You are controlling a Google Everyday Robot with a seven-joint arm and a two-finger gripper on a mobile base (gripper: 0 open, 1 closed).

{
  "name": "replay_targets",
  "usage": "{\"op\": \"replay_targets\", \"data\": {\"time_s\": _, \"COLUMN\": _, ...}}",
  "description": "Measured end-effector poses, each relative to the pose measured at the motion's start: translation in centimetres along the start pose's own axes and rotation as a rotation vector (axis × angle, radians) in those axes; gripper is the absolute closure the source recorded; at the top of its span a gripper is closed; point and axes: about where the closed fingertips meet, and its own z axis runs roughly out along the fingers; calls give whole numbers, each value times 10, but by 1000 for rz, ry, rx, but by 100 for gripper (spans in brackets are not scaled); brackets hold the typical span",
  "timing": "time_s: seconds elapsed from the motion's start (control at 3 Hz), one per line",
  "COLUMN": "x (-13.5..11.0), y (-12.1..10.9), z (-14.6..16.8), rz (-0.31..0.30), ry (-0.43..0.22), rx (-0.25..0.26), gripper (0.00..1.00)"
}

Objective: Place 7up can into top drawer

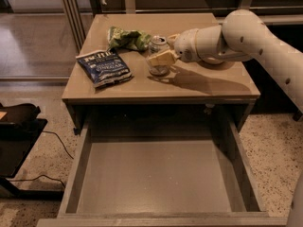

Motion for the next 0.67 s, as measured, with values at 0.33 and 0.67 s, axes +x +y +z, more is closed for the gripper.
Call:
{"op": "replay_targets", "data": {"time_s": 0.33, "x": 0, "y": 0, "z": 0, "rz": 0, "ry": 0, "rx": 0, "gripper": 65}}
{"op": "replay_targets", "data": {"time_s": 0.67, "x": -3, "y": 1, "z": 5, "rz": -7, "ry": 19, "rx": -21, "gripper": 88}}
